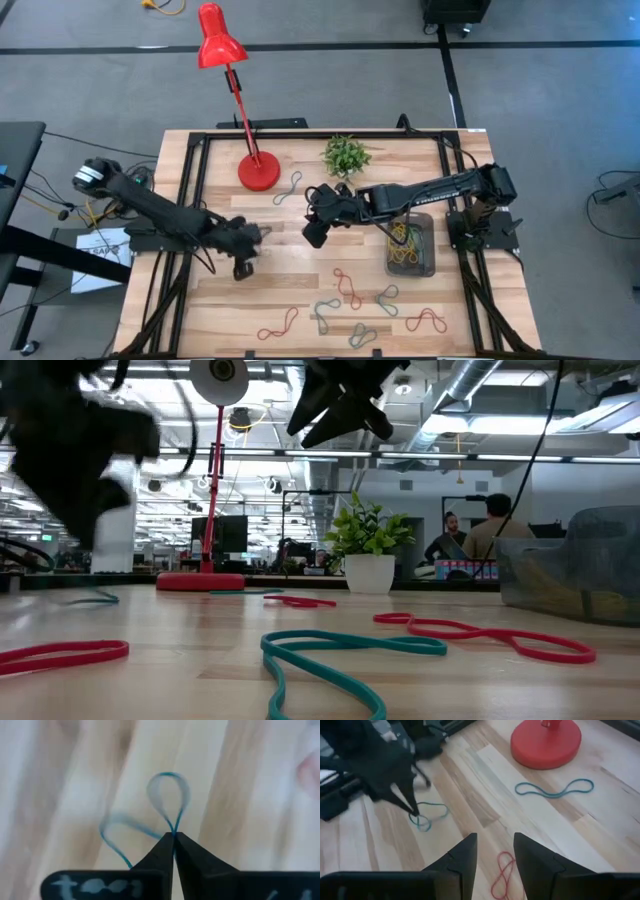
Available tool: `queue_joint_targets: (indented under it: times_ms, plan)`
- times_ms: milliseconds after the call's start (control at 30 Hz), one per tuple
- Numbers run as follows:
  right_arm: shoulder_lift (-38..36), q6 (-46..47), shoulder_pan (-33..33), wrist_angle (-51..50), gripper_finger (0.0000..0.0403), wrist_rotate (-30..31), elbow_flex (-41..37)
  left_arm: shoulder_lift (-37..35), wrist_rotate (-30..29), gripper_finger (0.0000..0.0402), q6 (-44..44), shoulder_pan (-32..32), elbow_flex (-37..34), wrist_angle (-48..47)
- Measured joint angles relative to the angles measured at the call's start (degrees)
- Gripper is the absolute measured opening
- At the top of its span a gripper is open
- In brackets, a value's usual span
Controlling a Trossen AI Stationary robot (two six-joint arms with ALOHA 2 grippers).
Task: Pick and place items into bin
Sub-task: Put the blue rubber band into the black bin
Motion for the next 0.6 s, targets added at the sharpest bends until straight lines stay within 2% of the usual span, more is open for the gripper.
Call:
queue_joint_targets:
  times_ms: [200,267,400,500,600]
  plan:
    - [-0.4,4.6,-0.4,1.4,0.0123,-0.4,0.0,-11.3,-8.9,0.0001,2.4,4.9,5.5,-0.2]
    - [-1.1,5.4,-0.7,1.2,0.0123,-2.2,0.0,-13.1,-9.6,0.0,4.3,7.5,7.4,-0.1]
    - [-2.6,3.6,-0.8,3.1,0.0123,-5.6,0.0,-13.6,-6.5,0.0,11.5,12.4,10.9,2.7]
    - [-2.6,-3.9,-0.2,10.6,0.0123,-6.5,0.0,-12.3,-2.4,0.0,17.7,14.9,11.8,8.9]
    - [-2.2,-11.7,0.1,18.9,0.0123,-9.9,0.1,-11.6,0.5,0.0,21.1,16.7,11.8,14.8]
